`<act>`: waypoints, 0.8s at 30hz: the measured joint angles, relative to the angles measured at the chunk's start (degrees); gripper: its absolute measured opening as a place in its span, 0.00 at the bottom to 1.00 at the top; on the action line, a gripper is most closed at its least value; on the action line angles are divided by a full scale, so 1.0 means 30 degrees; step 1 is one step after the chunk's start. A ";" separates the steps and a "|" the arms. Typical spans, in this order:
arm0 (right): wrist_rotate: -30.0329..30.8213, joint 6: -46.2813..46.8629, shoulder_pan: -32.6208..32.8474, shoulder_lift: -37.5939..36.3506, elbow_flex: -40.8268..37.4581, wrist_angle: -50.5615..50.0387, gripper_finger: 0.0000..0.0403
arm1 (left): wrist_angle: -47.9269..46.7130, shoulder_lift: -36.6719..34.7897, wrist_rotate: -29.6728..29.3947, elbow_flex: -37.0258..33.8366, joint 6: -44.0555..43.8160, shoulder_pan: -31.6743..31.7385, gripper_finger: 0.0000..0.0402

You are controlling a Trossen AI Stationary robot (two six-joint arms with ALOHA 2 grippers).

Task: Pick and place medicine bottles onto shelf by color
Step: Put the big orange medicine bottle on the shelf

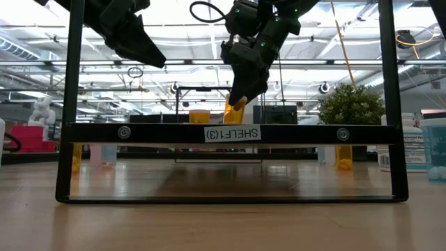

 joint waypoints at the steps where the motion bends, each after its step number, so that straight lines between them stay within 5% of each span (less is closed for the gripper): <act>1: 0.0020 0.0001 -0.0001 0.0000 0.0000 0.0006 0.53 | -0.0005 0.0000 0.0000 0.0000 0.0000 0.0000 0.52; 24: 0.1342 0.0956 0.0384 -0.0077 -0.1346 0.1697 0.53 | -0.0005 0.0000 0.0000 0.0000 0.0146 0.0000 0.52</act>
